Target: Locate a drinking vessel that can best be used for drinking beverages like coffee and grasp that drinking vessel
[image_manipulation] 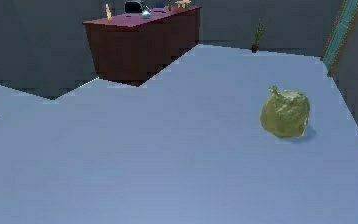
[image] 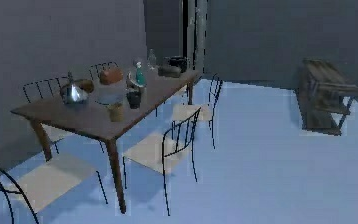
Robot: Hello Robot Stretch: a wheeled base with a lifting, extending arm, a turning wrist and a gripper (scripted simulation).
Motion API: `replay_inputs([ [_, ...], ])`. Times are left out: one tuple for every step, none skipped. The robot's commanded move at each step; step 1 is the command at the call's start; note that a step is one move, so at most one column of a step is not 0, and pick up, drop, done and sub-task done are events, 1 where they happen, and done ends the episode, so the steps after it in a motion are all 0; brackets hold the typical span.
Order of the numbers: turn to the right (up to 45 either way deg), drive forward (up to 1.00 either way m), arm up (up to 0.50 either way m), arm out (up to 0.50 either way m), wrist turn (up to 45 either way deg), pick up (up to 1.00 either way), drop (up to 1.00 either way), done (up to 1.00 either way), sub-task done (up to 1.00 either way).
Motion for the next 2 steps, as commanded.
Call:
replay_inputs([
  [-3.0,0.00,0.00,0.00,0.0,0.00,0.00,0.00,0.00],
  [0.0,0.55,0.00,0.00,0.0,0.00,0.00,0.00,0.00],
])
